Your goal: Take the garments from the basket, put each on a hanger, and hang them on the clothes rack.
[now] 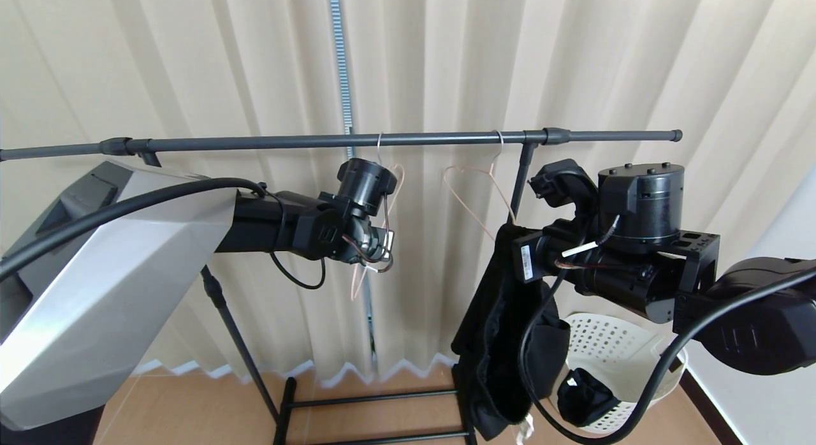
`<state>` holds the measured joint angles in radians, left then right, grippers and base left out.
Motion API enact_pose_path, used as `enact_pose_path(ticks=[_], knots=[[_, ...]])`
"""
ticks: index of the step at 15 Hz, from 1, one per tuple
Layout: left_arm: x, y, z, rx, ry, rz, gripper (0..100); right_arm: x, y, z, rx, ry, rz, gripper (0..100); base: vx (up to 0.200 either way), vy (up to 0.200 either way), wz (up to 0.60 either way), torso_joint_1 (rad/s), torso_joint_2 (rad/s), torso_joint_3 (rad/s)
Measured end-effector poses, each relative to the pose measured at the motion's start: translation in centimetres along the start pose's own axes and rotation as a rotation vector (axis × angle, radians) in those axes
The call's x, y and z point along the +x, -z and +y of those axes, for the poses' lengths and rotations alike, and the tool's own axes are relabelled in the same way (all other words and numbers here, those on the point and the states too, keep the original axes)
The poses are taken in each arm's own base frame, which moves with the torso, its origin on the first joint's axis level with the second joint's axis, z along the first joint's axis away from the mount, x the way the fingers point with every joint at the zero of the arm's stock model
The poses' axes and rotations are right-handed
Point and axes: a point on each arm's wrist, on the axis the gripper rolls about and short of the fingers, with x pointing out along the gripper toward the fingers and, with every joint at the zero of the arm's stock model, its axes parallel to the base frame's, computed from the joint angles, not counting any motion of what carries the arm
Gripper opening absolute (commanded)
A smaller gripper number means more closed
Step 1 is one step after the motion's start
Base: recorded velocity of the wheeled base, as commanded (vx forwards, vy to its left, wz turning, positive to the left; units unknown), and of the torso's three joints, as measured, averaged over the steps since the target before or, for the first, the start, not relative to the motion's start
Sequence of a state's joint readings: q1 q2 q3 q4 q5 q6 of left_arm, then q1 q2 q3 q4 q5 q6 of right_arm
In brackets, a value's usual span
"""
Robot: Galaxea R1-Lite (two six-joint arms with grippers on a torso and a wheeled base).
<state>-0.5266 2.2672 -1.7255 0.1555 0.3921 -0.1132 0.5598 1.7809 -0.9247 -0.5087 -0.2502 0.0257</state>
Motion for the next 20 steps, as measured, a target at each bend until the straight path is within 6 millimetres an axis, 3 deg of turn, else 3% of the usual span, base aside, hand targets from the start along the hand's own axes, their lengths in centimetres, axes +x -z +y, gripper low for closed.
enact_pose_path(ticks=[6,11,15,20], knots=[[-2.5,-1.2,0.7,-0.014,0.009,-0.044,0,-0.2,-0.2,0.0,0.002,-0.001,-0.007,0,0.0,0.0,0.0,0.0,0.0,0.0],[-6.6,-0.8,1.5,-0.006,0.032,-0.056,0,-0.3,0.1,0.4,-0.006,-0.013,-0.001,0,0.0,0.0,0.0,0.0,0.0,0.0],[-9.4,1.8,1.5,0.014,0.064,-0.063,0,-0.4,0.4,1.0,-0.017,-0.026,0.011,0,0.0,0.0,0.0,0.0,0.0,0.0],[-14.5,7.4,3.3,0.098,0.11,-0.114,0,-1.0,1.2,2.4,-0.068,0.01,0.027,0,0.0,0.0,0.0,0.0,0.0,0.0]])
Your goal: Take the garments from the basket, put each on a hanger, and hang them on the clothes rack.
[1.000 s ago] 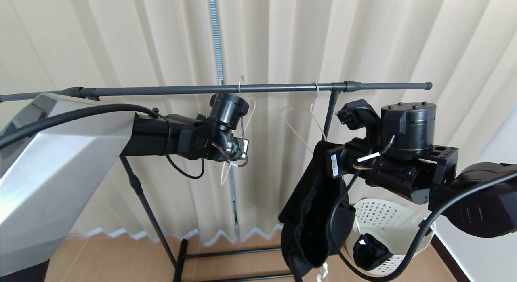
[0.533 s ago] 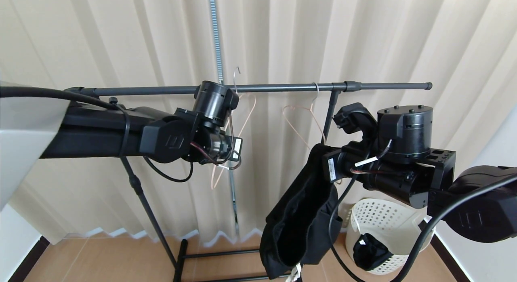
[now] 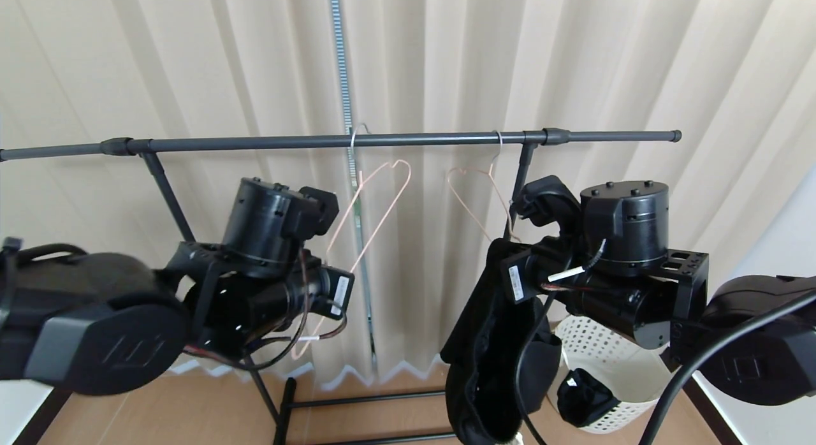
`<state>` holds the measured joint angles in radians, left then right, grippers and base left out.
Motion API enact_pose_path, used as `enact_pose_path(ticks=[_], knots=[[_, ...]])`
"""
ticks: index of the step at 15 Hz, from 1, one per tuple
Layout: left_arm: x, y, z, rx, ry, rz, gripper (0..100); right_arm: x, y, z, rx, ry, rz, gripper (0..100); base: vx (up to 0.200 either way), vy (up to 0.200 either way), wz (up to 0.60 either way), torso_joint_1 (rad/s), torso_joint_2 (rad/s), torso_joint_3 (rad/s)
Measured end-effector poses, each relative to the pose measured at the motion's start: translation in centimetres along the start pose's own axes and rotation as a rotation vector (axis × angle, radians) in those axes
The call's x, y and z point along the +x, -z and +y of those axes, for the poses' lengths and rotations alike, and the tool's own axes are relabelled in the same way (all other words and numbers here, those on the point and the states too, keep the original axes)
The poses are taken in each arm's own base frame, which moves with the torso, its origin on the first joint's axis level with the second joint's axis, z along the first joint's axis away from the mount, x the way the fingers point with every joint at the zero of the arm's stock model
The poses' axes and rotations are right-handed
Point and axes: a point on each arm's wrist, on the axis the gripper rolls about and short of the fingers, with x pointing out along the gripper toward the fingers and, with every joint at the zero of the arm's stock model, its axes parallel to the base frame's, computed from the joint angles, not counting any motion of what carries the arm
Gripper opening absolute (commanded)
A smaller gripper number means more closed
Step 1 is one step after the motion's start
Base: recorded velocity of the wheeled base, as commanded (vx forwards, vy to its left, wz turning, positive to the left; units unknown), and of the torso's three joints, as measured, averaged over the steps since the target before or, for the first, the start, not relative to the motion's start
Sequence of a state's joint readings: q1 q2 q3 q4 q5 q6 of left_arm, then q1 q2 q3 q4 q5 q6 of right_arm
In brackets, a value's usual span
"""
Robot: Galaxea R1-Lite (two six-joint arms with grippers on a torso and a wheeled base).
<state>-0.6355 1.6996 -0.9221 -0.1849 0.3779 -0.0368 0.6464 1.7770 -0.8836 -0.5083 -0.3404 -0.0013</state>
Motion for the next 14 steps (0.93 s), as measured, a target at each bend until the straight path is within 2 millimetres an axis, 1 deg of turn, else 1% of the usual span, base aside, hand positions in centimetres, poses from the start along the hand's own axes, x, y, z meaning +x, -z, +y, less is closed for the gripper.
enact_pose_path(ticks=[2,4,6,7,8,9,10,14], knots=[[-2.2,2.4,0.8,0.071,0.035,-0.012,0,-0.2,0.2,0.3,-0.008,0.023,0.004,0,0.0,0.0,0.0,0.0,0.0,0.0],[-4.2,4.7,2.0,0.114,0.11,-0.043,0,-0.1,0.3,0.4,-0.013,0.026,0.01,0,0.0,0.0,0.0,0.0,0.0,0.0],[-5.7,7.4,2.9,0.13,0.223,-0.069,0,0.0,0.4,0.3,-0.026,0.044,0.015,0,0.0,0.0,0.0,0.0,0.0,0.0],[-6.3,8.7,3.1,0.152,0.299,-0.088,0,0.1,0.4,0.1,-0.039,0.08,0.015,0,0.0,0.0,0.0,0.0,0.0,0.0],[-6.7,9.6,3.4,0.215,0.33,-0.116,0,0.4,0.4,-0.1,-0.048,0.116,0.017,0,0.0,0.0,0.0,0.0,0.0,0.0],[-7.0,10.4,3.8,0.269,0.334,-0.13,0,0.7,0.5,-0.2,-0.052,0.147,0.023,0,0.0,0.0,0.0,0.0,0.0,0.0],[-7.2,11.0,4.1,0.282,0.338,-0.129,0,1.0,0.6,-0.4,-0.052,0.173,0.028,0,0.0,0.0,0.0,0.0,0.0,0.0],[-7.6,11.8,4.3,0.28,0.369,-0.122,0,1.8,0.4,-0.7,-0.047,0.228,-0.008,0,0.0,0.0,0.0,0.0,0.0,0.0]])
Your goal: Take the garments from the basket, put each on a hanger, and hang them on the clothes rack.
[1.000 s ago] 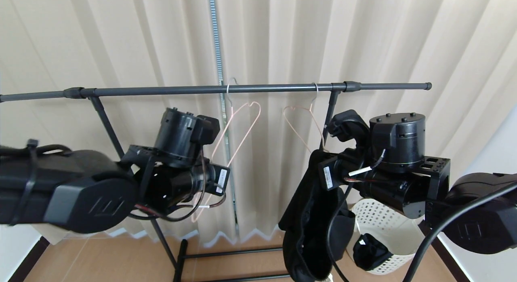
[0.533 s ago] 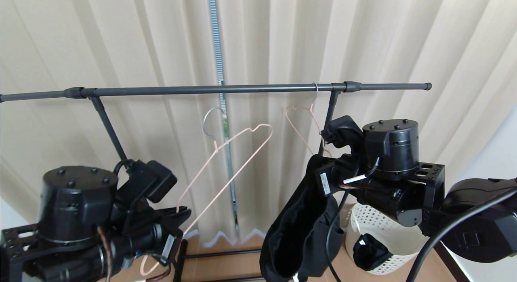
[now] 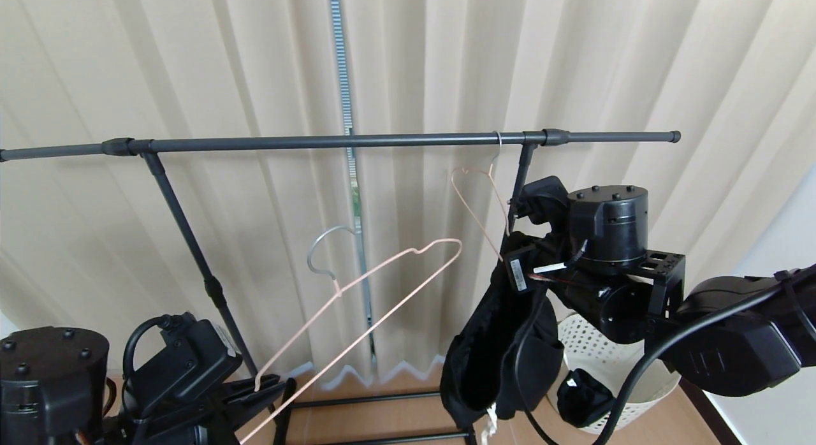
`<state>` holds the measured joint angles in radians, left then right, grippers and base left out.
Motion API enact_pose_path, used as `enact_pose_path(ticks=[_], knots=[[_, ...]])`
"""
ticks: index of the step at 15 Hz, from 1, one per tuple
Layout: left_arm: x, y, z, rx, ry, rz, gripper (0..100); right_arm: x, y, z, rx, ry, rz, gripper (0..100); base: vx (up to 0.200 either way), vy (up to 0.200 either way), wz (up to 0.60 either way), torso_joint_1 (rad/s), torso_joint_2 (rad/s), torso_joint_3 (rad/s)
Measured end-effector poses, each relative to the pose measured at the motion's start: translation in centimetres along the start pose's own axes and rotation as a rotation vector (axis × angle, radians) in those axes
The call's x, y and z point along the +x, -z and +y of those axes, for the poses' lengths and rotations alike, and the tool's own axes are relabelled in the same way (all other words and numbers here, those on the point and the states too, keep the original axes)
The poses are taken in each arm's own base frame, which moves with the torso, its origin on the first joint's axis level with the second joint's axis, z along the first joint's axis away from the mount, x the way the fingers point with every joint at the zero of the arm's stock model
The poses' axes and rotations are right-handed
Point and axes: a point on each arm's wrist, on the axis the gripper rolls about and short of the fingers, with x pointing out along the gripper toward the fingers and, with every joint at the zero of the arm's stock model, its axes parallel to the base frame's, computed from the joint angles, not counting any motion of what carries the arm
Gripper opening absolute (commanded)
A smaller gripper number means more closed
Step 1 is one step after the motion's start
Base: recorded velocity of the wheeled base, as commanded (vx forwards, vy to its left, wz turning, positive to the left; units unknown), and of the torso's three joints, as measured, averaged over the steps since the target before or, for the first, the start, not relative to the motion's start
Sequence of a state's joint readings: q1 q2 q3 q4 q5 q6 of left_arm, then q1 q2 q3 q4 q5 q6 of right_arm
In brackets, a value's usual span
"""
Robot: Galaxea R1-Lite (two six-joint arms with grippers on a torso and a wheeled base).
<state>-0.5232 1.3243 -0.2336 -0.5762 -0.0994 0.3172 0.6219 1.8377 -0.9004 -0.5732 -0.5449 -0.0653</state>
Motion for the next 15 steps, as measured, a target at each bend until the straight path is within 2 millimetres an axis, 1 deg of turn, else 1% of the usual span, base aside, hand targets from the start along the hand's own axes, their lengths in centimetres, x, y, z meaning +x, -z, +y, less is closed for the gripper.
enact_pose_path(ticks=[3,10,13,15], knots=[[-0.1,0.2,-0.3,-0.002,0.084,-0.018,0,0.6,-0.2,0.2,0.017,0.04,-0.027,0,0.0,0.0,0.0,0.0,0.0,0.0],[0.0,0.7,-0.7,0.004,0.115,0.001,0,1.8,0.0,0.9,0.033,0.072,-0.046,0,0.0,0.0,0.0,0.0,0.0,0.0],[0.2,0.8,-0.8,0.004,0.121,0.011,0,1.7,0.0,1.5,0.036,0.063,-0.057,0,0.0,0.0,0.0,0.0,0.0,0.0],[0.5,0.9,-0.8,0.002,0.123,0.022,0,1.2,-0.2,2.3,0.037,0.042,-0.072,0,0.0,0.0,0.0,0.0,0.0,0.0]])
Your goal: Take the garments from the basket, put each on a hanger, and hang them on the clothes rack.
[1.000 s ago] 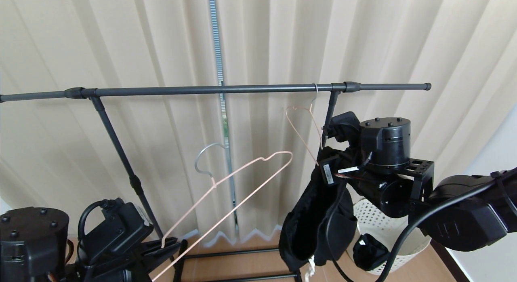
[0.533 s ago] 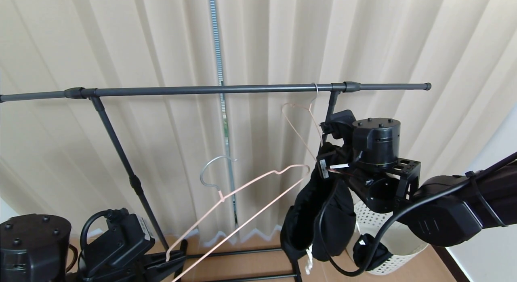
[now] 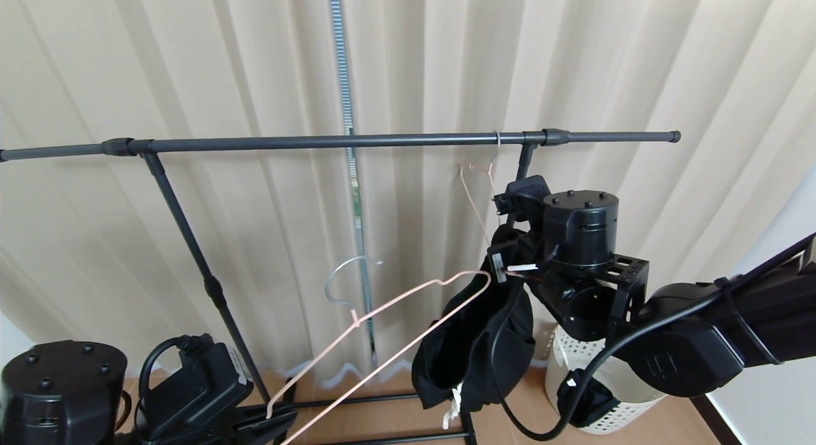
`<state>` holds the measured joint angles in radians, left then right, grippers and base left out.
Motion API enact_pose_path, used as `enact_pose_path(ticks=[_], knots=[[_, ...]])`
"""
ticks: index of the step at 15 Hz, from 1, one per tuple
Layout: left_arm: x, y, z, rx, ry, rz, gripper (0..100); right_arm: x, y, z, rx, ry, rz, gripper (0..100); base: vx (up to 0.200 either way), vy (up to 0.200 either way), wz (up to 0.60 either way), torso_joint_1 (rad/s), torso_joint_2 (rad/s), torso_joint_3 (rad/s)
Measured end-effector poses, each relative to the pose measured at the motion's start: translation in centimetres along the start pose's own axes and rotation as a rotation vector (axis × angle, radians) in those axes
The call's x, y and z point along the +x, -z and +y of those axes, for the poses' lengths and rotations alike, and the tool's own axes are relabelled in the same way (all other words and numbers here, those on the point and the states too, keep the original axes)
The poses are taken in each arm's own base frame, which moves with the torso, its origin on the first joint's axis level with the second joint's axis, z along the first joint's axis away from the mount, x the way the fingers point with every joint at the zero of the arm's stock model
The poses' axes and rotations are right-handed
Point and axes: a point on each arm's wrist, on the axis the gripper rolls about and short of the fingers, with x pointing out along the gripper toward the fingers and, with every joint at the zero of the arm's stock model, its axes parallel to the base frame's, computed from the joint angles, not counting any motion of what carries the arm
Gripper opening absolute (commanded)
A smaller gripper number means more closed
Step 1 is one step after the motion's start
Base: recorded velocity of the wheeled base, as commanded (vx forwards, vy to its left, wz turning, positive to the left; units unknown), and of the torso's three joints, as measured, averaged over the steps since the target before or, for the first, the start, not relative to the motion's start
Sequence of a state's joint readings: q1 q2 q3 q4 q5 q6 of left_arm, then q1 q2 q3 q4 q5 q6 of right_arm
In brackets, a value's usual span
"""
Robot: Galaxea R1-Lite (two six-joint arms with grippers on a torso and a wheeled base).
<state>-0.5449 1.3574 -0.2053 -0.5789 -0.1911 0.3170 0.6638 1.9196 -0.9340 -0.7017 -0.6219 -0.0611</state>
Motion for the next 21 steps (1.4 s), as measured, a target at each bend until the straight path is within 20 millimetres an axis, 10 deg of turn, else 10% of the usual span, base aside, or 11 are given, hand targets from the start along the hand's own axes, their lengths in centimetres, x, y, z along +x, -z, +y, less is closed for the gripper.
enact_pose_path(ticks=[21], knots=[[1.5,0.0,0.4,-0.034,-0.007,0.002,0,-13.6,-0.1,10.3,0.127,-0.45,-0.076,0,0.0,0.0,0.0,0.0,0.0,0.0]])
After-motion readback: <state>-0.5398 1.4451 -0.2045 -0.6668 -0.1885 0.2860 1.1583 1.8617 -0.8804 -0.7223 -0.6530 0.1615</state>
